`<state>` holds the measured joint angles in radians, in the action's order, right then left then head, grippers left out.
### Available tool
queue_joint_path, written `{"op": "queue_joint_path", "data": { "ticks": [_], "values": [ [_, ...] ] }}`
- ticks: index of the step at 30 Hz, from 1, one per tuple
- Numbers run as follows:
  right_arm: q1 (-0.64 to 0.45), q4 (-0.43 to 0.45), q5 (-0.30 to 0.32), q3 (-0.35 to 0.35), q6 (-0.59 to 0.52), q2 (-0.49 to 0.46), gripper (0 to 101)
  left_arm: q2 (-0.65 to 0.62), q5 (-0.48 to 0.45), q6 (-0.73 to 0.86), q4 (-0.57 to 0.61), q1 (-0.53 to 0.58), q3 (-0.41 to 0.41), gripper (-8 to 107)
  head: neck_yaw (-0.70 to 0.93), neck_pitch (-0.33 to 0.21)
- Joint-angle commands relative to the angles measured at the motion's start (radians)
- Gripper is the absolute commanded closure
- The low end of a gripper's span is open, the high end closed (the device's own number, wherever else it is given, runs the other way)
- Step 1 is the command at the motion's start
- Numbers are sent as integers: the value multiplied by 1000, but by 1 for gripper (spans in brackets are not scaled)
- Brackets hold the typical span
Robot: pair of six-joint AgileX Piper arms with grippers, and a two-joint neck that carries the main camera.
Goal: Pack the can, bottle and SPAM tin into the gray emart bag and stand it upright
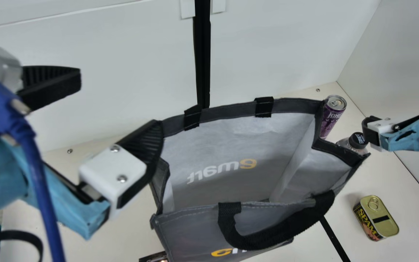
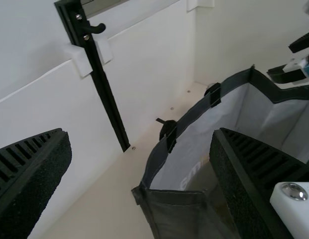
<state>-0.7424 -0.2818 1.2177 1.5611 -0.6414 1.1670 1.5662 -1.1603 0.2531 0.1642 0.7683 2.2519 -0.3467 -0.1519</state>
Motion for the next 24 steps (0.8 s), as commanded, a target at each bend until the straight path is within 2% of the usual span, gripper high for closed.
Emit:
{"op": "queue_joint_path", "data": {
  "ticks": [1, 24],
  "values": [
    [0, 0, 0, 0, 0, 0, 6, 9, 1, 8, 5, 11, 8, 9, -2, -23],
    [0, 1, 0, 0, 0, 0, 6, 181, 8, 89, 82, 70, 124, 9, -2, -23]
  ]
}}
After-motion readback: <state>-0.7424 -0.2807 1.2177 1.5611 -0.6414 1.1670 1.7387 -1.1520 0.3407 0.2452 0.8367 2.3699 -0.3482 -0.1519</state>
